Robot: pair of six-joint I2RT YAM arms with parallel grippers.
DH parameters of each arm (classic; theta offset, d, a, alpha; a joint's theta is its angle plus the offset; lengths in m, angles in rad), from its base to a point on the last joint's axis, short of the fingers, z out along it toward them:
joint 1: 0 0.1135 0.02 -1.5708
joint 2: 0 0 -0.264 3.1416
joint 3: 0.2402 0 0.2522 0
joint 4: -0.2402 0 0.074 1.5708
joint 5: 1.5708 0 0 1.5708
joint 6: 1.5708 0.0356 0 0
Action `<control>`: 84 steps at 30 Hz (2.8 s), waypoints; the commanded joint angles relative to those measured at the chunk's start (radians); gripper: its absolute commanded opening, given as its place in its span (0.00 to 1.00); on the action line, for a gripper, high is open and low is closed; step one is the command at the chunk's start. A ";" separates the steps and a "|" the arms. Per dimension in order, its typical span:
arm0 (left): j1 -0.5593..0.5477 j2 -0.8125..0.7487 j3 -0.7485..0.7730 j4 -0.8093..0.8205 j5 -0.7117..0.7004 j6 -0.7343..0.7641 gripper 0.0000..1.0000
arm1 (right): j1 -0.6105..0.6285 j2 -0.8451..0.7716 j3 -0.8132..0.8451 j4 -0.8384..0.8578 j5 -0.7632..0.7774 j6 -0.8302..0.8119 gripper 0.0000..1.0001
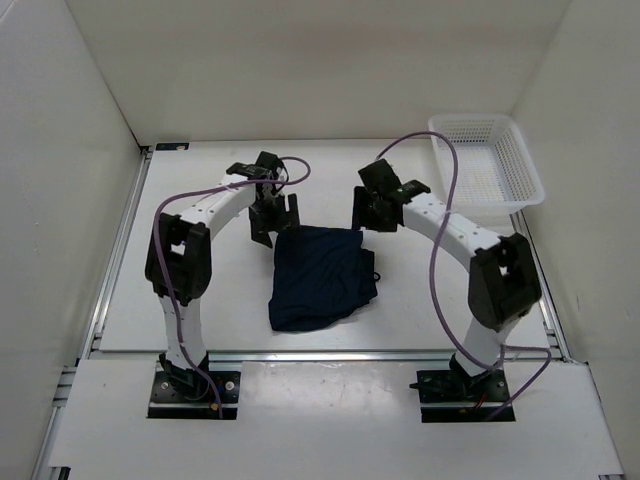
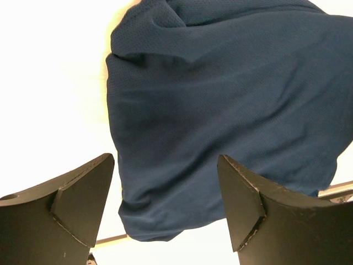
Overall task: Fold and stack the shorts
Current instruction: Fold the shorts
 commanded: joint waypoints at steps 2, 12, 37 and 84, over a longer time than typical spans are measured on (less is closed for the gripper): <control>0.003 -0.139 0.000 -0.012 -0.003 0.003 0.88 | 0.096 -0.177 -0.101 -0.028 0.024 0.006 0.59; 0.033 -0.322 -0.020 -0.087 -0.024 -0.007 0.89 | 0.339 -0.334 -0.390 -0.077 -0.035 0.175 0.62; 0.007 -0.356 -0.210 -0.033 0.019 -0.016 0.90 | 0.394 -0.464 -0.459 -0.184 0.118 0.186 0.71; 0.102 -0.313 0.296 -0.196 -0.206 0.000 0.89 | -0.052 -0.502 -0.034 -0.193 0.360 -0.041 0.96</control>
